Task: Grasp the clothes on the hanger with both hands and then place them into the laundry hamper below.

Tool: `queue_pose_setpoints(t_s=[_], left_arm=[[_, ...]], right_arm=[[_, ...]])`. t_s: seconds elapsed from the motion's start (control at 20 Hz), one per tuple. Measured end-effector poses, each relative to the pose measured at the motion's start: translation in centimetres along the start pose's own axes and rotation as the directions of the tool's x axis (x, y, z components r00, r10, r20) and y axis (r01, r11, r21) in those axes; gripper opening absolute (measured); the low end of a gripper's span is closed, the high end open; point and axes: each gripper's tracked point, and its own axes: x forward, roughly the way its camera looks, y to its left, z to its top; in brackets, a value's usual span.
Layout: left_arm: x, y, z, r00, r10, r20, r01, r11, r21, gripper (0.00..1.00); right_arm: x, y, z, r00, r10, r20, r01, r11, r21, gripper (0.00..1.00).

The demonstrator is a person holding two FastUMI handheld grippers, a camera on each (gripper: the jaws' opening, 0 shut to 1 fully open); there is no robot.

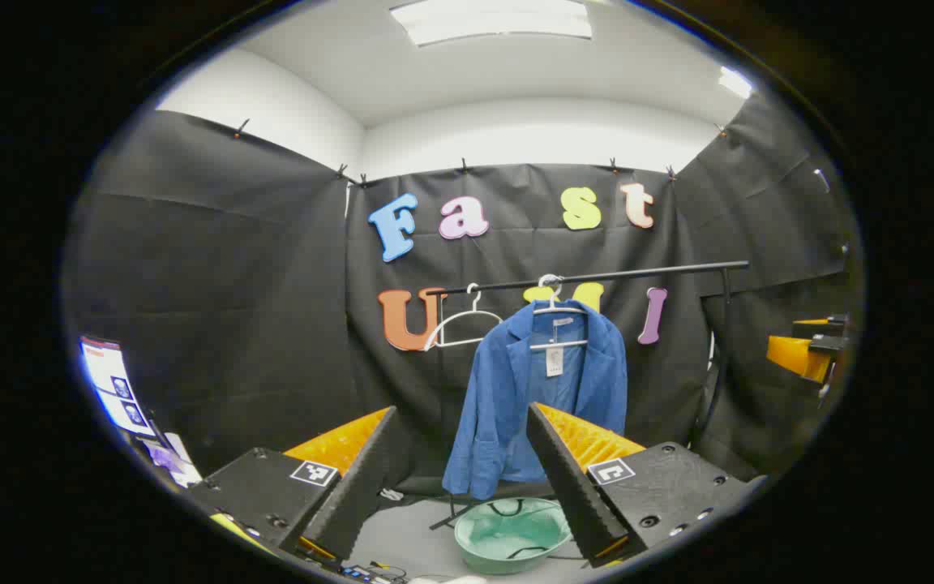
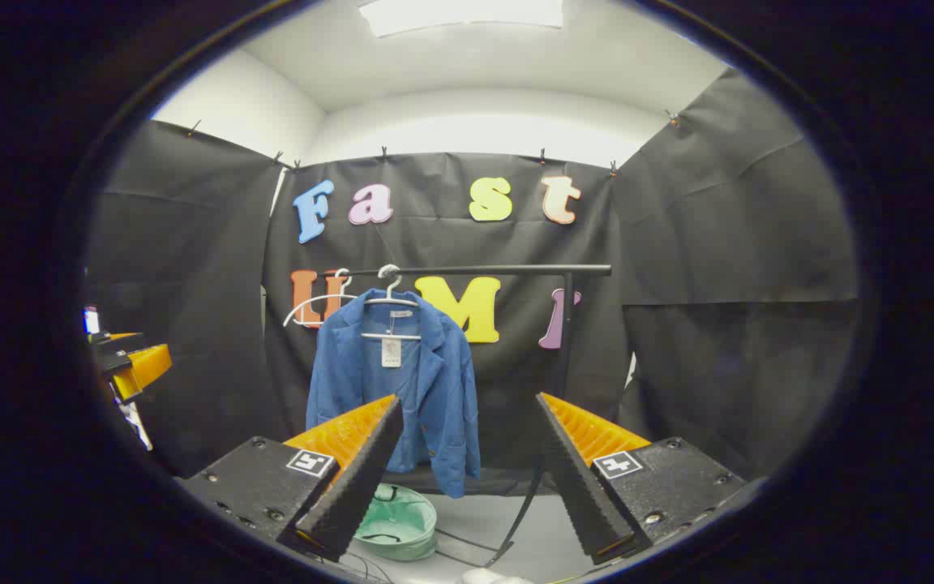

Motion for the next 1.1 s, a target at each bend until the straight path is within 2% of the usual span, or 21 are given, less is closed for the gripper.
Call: queue_pose_setpoints(t_s=[0.65, 0.8, 1.1], left_arm=[[0.3, 0.3, -0.2, 1.000, -0.016, -0.021, 0.016, 1.000, -0.005, 1.00], [1.6, 0.5, -0.1, 1.000, -0.001, -0.014, 0.001, 1.000, 0.005, 1.00], [9.0, -3.3, 0.6, 1.000, -0.008, 0.012, 0.008, 1.000, 0.000, 1.00]], right_arm=[[0.5, 1.9, 0.8, 0.999, -0.015, 0.031, 0.016, 0.999, -0.030, 1.00], [2.5, 2.3, 0.5, 1.000, 0.004, 0.027, -0.003, 0.999, -0.037, 1.00], [10.5, 4.3, 0.0, 0.992, 0.121, 0.025, -0.121, 0.993, -0.013, 1.00]])
